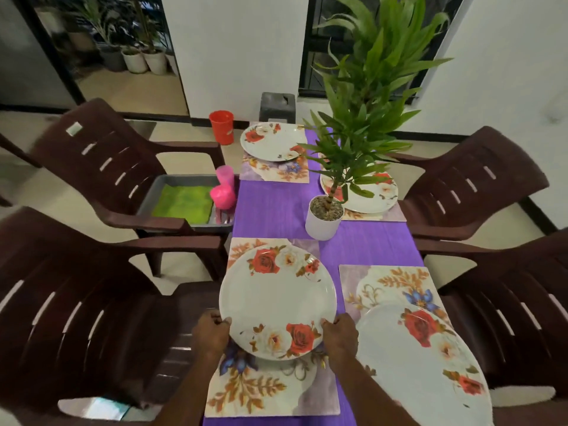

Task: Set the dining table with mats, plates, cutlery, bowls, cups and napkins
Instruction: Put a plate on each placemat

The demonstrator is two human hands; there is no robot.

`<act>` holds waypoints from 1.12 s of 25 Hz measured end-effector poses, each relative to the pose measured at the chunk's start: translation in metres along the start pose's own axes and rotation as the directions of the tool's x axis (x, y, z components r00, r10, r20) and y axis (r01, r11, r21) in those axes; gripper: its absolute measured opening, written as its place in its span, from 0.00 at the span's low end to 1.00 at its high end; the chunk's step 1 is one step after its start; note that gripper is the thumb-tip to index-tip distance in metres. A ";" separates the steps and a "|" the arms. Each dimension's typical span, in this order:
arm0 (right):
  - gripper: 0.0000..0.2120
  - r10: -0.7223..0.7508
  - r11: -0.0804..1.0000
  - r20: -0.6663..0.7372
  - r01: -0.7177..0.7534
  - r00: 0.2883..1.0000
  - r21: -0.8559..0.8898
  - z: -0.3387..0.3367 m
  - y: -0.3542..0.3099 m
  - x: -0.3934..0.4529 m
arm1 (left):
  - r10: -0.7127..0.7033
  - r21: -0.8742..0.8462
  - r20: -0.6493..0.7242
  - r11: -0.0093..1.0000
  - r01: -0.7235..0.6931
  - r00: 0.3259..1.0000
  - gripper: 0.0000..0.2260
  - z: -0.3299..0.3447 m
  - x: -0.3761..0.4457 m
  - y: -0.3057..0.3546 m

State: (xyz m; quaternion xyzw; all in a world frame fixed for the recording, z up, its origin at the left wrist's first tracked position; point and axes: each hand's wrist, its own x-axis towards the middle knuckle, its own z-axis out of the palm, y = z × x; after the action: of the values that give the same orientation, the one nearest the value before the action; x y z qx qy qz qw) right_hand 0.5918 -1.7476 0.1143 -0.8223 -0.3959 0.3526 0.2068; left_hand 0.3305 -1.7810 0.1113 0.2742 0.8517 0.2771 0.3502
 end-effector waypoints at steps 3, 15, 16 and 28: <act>0.13 -0.004 1.000 -0.001 0.004 1.000 -0.023 0.007 0.000 -0.004 | 0.008 0.017 0.037 1.000 -0.008 0.999 0.04 -0.001 0.007 -0.008; 0.13 -0.014 0.999 -0.047 0.013 0.999 -0.036 0.013 -0.006 -0.006 | 0.021 -0.096 0.071 0.995 -0.014 0.997 0.06 0.001 0.017 -0.009; 0.13 -0.009 0.999 -0.042 0.007 0.999 -0.047 0.013 -0.005 -0.004 | 0.018 -0.108 0.075 0.994 -0.010 0.997 0.06 0.001 0.017 -0.009; 0.31 -0.670 0.674 -0.034 0.588 0.742 -0.447 0.026 -0.068 -0.054 | 0.651 0.456 -0.106 0.703 -0.545 0.751 0.25 -0.029 -0.037 0.010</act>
State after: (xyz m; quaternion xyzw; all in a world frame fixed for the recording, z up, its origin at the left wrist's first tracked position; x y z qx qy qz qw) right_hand 0.5146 -1.7477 0.1615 -0.6886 -0.6978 0.0864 0.1774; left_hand 0.3335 -1.8066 0.1521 0.5642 0.7903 0.2308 0.0622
